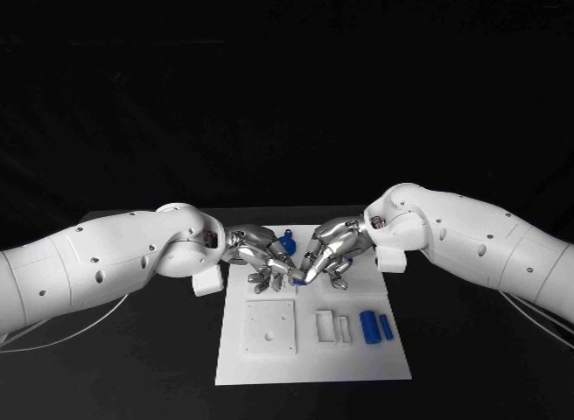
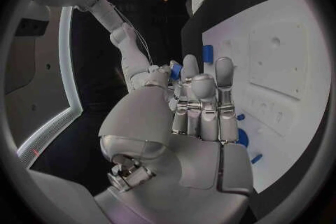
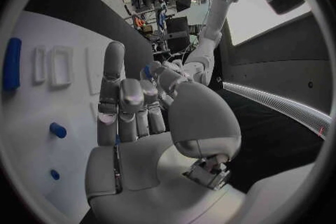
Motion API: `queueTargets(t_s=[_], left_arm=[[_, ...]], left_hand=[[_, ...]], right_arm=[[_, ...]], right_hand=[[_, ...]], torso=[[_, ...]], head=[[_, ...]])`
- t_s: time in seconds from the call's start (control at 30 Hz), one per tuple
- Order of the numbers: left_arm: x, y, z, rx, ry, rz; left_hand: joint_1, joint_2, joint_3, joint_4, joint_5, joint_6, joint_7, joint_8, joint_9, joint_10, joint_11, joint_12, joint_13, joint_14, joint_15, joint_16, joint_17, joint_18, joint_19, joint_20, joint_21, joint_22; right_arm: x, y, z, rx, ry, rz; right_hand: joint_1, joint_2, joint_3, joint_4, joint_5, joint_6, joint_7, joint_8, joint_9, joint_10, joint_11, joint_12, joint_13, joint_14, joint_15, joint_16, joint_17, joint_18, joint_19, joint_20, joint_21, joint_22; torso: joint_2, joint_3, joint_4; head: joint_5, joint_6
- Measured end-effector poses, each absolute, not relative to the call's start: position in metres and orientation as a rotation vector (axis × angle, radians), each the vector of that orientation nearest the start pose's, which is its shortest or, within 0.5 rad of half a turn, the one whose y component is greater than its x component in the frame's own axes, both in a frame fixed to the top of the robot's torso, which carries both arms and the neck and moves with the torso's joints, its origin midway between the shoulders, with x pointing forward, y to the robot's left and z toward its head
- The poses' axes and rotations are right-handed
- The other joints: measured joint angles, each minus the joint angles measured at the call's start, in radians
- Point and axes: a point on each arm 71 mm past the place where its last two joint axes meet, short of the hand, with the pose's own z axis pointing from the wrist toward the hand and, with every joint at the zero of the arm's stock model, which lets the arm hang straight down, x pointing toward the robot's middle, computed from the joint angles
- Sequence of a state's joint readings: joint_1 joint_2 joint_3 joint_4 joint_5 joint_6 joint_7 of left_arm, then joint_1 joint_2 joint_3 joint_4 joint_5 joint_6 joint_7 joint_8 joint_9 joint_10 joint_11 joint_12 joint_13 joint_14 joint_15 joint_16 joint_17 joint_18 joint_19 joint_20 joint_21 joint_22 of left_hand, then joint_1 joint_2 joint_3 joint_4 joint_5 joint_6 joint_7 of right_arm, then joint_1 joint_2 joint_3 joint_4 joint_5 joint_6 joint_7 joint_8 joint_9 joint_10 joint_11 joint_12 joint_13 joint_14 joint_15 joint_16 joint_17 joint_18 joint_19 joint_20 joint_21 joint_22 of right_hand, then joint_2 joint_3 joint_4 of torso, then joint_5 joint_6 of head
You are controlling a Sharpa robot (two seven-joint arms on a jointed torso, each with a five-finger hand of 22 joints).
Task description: Assemble the parts on the task board
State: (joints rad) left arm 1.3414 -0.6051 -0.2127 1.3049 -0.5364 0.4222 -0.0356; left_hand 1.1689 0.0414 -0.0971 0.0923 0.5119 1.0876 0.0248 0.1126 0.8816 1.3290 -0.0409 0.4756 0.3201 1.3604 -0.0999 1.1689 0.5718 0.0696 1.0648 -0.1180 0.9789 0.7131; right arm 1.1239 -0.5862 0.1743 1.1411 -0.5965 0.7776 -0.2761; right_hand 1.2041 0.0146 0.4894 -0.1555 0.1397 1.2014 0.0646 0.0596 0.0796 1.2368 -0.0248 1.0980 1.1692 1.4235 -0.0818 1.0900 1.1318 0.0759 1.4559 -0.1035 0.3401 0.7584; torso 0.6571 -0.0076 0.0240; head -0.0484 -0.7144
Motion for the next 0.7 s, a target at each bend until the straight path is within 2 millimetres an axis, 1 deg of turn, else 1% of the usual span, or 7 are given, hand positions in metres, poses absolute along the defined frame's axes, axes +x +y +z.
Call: queueTargets(t_s=[0.1,0.17,0.27,0.37,0.43,0.53,0.7], left_arm=[[0.4894,0.1255,-0.215,-0.196,2.493,-1.319],[0.4895,0.1257,-0.215,-0.198,2.491,-1.318],[0.4895,0.1258,-0.2151,-0.199,2.488,-1.316],[0.4895,0.126,-0.2152,-0.2,2.487,-1.314],[0.4894,0.1261,-0.2153,-0.201,2.486,-1.312],[0.489,0.1262,-0.2157,-0.2,2.487,-1.309],[0.4888,0.1262,-0.216,-0.2,2.484,-1.307]], left_hand=[[0.003,-0.003,0.003,0.003,0.0,-0.009,-0.002,0.011,-0.002,-0.006,0.005,0.011,0.0,0.0,0.0,0.008,-0.005,0.0,-0.004,0.003,0.0,0.003],[0.006,-0.006,0.004,0.004,0.0,-0.009,-0.002,0.011,-0.004,-0.007,0.003,0.011,-0.001,-0.003,0.003,0.008,-0.005,0.0,-0.004,0.003,0.0,0.003],[0.016,-0.001,0.015,-0.007,0.014,-0.009,-0.002,0.014,-0.006,-0.009,0.002,0.011,-0.003,-0.005,0.002,0.008,-0.005,0.0,-0.004,0.004,0.0,0.004],[0.029,0.004,0.027,-0.019,0.014,-0.009,-0.002,0.014,-0.009,-0.009,0.002,0.011,-0.006,-0.007,0.0,0.012,-0.006,0.0,-0.006,0.001,0.0,0.006],[0.031,0.006,0.033,-0.025,0.014,-0.009,-0.002,0.014,-0.014,-0.011,0.004,0.011,-0.009,-0.01,0.004,0.012,-0.008,0.0,-0.007,0.0,0.0,0.008],[0.031,0.006,0.041,-0.039,0.014,-0.015,-0.001,0.015,-0.023,-0.017,0.005,0.011,-0.018,-0.012,0.006,0.016,-0.01,0.0,-0.011,0.003,0.0,0.009],[0.035,0.01,0.047,-0.047,0.014,-0.022,0.003,0.015,-0.036,-0.02,0.008,0.001,-0.03,-0.014,0.007,0.016,-0.013,0.0,-0.014,0.007,0.0,0.012]], right_arm=[[0.5071,-0.1569,-0.222,0.237,2.683,1.343],[0.5075,-0.1571,-0.2221,0.239,2.68,1.342],[0.5081,-0.1575,-0.2222,0.244,2.675,1.34],[0.5087,-0.158,-0.2224,0.25,2.669,1.34],[0.5092,-0.1585,-0.2226,0.254,2.665,1.34],[0.5102,-0.1597,-0.2227,0.264,2.658,1.338],[0.5115,-0.1613,-0.223,0.276,2.649,1.335]], right_hand=[[0.001,0.001,0.0,0.0,0.0,0.0,0.0,-0.002,0.0,0.0,0.0,0.0,0.0,0.0,0.0,0.0,0.0,0.0,0.0,0.0,0.0,0.0],[0.001,0.001,0.0,0.0,0.0,0.0,0.0,-0.002,0.0,0.0,0.0,0.0,0.0,0.0,0.0,0.0,0.0,0.0,0.0,0.0,0.0,0.0],[0.003,0.003,0.002,-0.003,0.0,0.0,0.0,0.001,0.0,0.0,0.0,0.0,0.001,0.0,0.0,0.0,0.001,0.0,0.0,0.0,-0.004,0.002],[0.003,0.003,0.002,-0.003,0.0,0.0,0.0,0.001,0.0,0.0,0.0,0.0,0.003,0.0,0.0,0.0,0.001,0.0,0.0,0.0,-0.004,0.002],[0.003,0.003,0.002,-0.003,0.004,0.0,0.0,0.001,0.001,0.0,0.0,0.0,0.003,0.0,0.0,0.0,0.002,0.0,0.0,0.0,-0.004,0.004],[0.003,0.002,0.002,-0.003,0.008,0.001,0.001,0.001,0.002,0.002,0.002,0.0,0.004,0.0,0.0,0.0,0.003,0.0,0.0,0.0,-0.004,0.005],[0.003,0.002,0.002,-0.003,0.011,0.002,0.002,0.001,0.005,0.002,0.002,0.0,0.004,0.0,0.0,0.0,0.004,0.0,0.0,0.0,-0.004,0.006]], torso=[[0.0,0.0,0.0],[0.0,0.0,0.0],[0.0,-0.0001,0.0],[0.0,-0.0001,0.0],[0.0,-0.0002,0.0],[0.0,-0.0002,0.0],[0.0,-0.0002,0.0]], head=[[0.0,-0.001],[-0.001,-0.001],[-0.001,-0.001],[-0.002,-0.001],[-0.002,0.001],[-0.003,0.002],[-0.005,0.006]])
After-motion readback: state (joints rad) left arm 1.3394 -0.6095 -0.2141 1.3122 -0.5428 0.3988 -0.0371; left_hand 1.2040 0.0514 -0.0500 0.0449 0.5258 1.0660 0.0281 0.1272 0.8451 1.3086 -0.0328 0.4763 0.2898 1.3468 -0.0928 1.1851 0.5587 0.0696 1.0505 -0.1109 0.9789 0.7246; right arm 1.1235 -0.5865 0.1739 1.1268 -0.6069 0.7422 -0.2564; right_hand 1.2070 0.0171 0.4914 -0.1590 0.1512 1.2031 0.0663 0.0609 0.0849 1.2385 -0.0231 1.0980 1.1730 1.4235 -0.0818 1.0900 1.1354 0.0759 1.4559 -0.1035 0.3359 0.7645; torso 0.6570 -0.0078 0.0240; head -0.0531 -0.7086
